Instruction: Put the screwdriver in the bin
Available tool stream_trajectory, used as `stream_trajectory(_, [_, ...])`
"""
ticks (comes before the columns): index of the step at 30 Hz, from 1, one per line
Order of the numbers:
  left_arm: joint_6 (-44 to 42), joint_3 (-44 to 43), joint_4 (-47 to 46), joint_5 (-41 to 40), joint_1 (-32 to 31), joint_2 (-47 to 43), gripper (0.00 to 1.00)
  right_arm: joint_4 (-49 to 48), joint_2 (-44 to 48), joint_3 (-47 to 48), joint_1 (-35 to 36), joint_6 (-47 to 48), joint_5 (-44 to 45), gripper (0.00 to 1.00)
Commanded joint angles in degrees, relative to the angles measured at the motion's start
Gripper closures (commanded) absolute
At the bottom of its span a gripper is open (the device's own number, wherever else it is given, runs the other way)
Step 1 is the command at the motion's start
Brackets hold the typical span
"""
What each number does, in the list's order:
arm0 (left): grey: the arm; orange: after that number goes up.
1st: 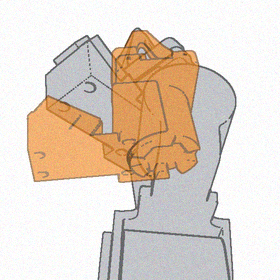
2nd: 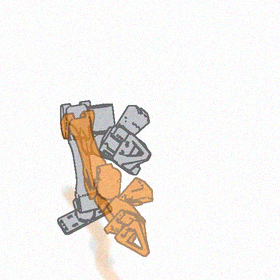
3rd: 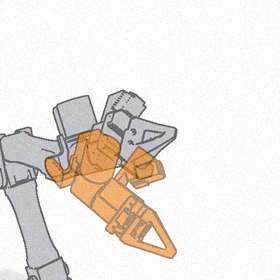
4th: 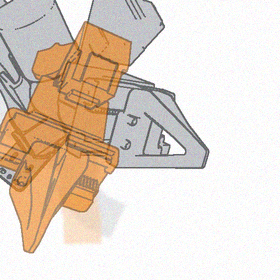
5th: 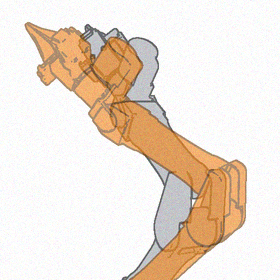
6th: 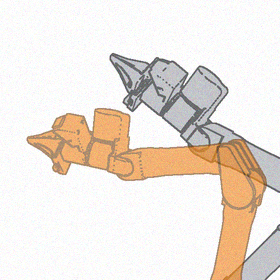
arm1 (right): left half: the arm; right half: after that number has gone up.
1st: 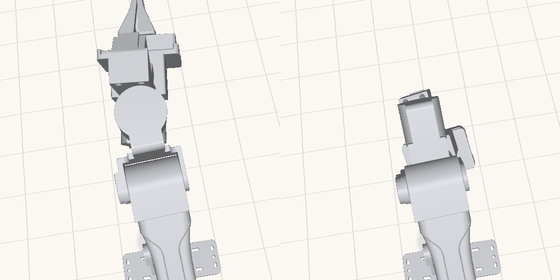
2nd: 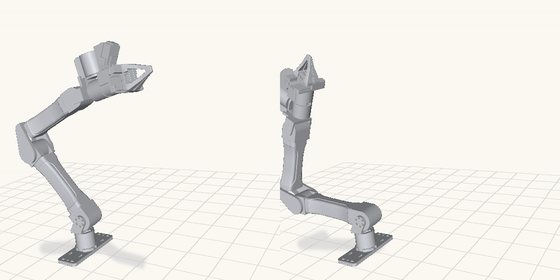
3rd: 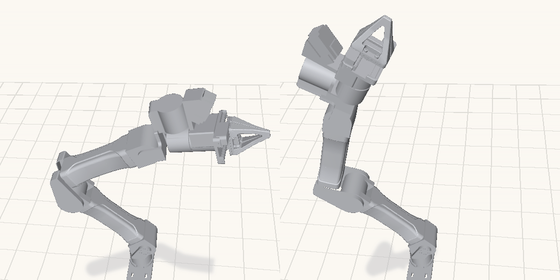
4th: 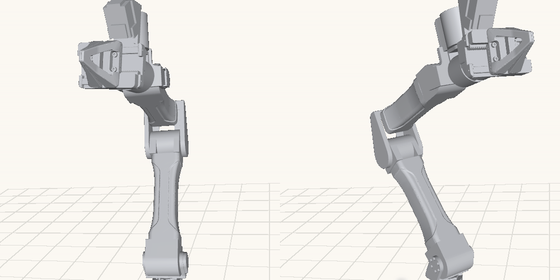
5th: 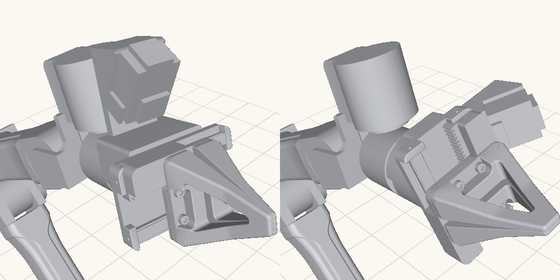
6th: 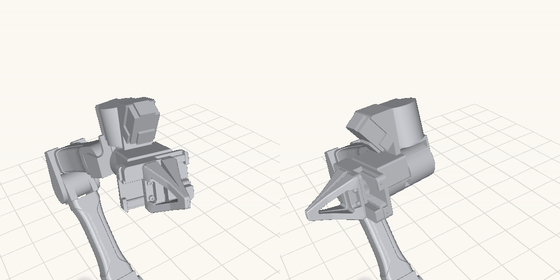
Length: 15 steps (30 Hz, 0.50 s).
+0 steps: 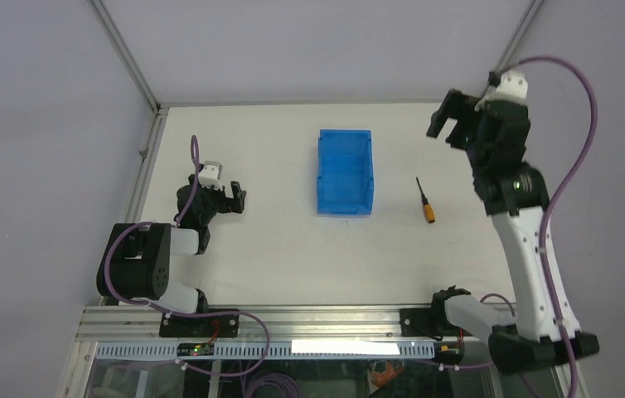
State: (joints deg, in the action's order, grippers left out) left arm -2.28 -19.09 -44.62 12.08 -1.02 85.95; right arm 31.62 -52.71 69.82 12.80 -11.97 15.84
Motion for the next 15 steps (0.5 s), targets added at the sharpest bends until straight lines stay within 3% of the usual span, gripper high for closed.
stream_trajectory(1, [0.34, -1.30, -4.21, 1.10, 0.53, 0.17, 0.01, 25.50, -20.24, 20.57, -7.56, 2.13, -8.09, 0.01])
stream_trajectory(6, [0.35, -1.30, -4.20, 1.07, 0.51, 0.16, 0.01, 35.58, -37.22, 27.55, -11.61, 6.15, -12.72, 0.01])
stream_trajectory(15, [0.35, -1.30, -4.23, 1.06, 0.56, 0.17, 0.01, 26.60, -53.42, 14.60, -14.29, 9.41, -13.89, 0.05])
